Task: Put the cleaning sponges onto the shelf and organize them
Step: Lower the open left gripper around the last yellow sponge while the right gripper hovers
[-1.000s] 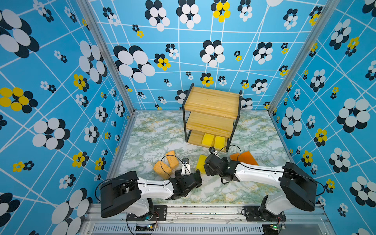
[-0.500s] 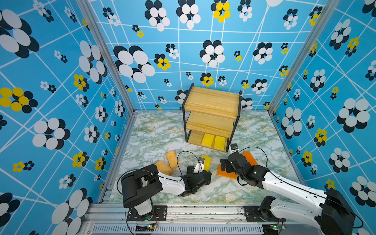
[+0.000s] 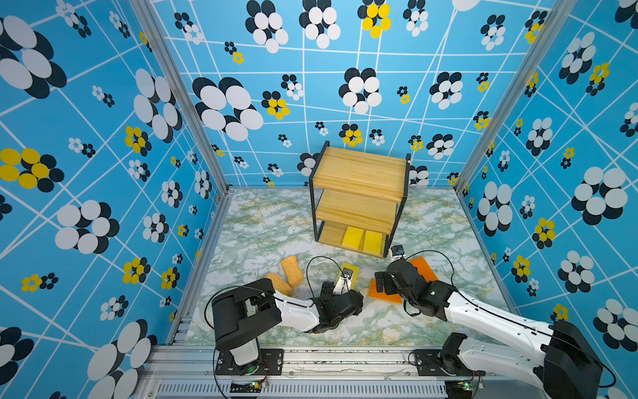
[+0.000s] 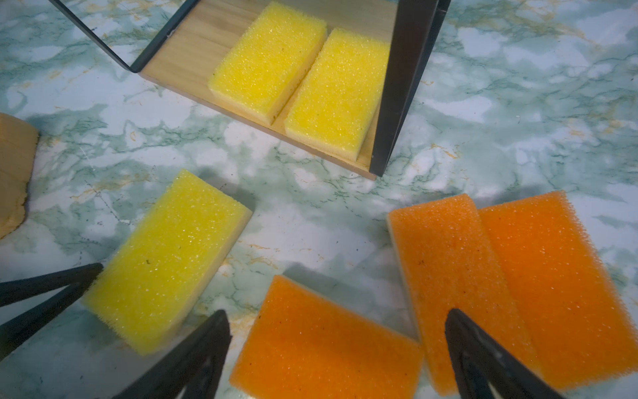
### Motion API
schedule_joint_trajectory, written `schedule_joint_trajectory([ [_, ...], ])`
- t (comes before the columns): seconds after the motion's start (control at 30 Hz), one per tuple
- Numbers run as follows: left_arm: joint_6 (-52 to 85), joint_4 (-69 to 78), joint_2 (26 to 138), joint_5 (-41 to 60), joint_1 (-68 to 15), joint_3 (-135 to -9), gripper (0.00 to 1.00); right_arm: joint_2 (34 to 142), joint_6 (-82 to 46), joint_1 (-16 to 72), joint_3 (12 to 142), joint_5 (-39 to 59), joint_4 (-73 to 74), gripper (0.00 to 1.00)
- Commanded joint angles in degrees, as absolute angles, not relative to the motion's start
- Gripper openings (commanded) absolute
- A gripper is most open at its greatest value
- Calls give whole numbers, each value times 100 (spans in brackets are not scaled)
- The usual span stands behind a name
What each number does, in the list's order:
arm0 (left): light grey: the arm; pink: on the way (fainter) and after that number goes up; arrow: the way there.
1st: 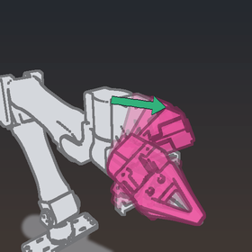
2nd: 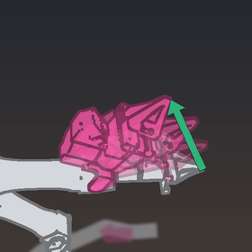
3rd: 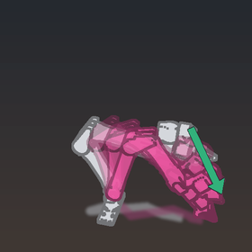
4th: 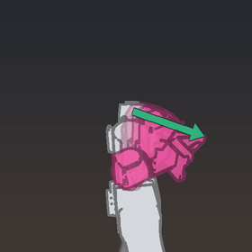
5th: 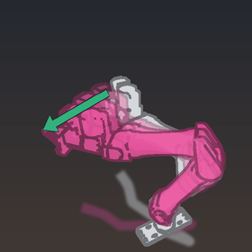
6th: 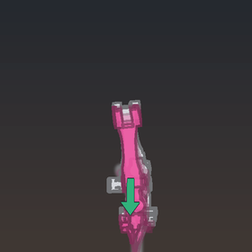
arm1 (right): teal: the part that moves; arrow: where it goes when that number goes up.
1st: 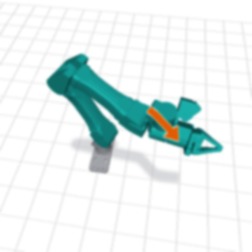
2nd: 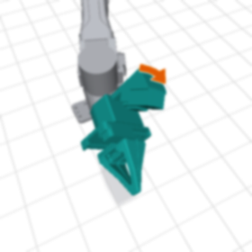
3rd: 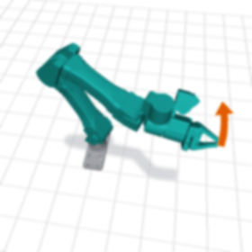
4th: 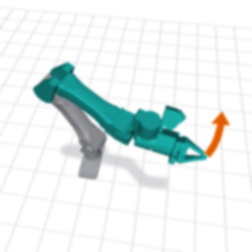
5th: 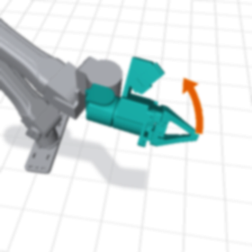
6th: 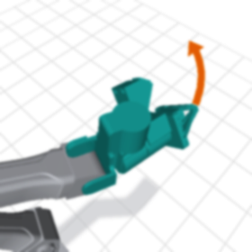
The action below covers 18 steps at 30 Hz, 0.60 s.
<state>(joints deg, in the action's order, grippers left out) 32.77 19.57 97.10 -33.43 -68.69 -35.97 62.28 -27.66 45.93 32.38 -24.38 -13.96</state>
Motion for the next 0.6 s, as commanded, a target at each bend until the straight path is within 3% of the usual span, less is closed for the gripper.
schedule_joint_trajectory([
  [0.0,3189,1898,9911,-3374,-6893,-3668,93,6221,-2794,4552,3115,-2382,-1454,99],
  [0.27,3230,2001,10116,-3393,-6839,-3641,70,6165,-2751,4540,3145,-2446,-1513,99],
  [0.57,3191,1921,10006,-3612,-6826,-3610,58,6231,-2733,4524,3164,-2443,-1496,99],
])
